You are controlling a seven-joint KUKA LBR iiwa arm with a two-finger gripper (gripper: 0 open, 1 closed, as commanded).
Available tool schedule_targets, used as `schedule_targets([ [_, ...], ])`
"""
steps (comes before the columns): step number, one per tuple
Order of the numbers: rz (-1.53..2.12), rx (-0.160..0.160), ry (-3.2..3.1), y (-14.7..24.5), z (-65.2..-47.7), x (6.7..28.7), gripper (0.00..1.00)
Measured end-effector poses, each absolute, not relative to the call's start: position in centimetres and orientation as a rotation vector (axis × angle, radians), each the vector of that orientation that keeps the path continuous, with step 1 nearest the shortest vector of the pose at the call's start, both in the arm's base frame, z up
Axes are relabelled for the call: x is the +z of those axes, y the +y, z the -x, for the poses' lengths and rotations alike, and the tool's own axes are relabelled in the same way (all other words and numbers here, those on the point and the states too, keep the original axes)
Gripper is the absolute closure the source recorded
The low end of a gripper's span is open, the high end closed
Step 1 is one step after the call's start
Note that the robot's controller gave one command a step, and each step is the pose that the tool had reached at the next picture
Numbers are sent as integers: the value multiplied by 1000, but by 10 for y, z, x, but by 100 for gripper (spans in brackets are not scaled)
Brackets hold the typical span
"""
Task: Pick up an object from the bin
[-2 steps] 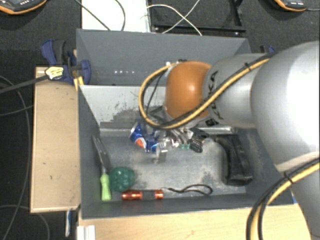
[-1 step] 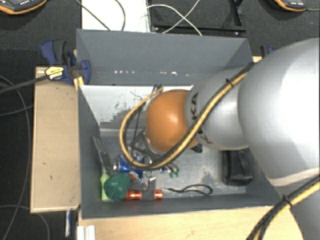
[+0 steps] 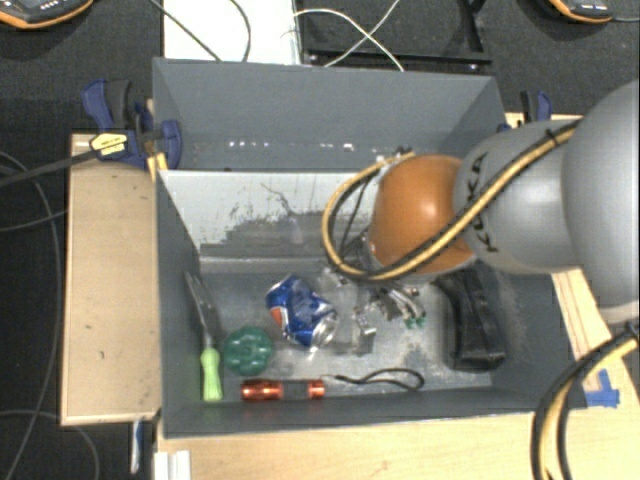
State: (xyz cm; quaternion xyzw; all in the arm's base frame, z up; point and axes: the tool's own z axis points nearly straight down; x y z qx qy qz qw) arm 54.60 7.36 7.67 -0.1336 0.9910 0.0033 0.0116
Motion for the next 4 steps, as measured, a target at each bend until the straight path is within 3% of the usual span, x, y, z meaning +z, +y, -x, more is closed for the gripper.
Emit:
schedule_targets([
  [1,910,7,2980,113,-558,73,0],
  [2,1480,-2,2738,93,-589,120,0],
  [3,1617,0,2655,191,-580,86,0],
  [4,1519,-2,2713,93,-533,72,0],
])
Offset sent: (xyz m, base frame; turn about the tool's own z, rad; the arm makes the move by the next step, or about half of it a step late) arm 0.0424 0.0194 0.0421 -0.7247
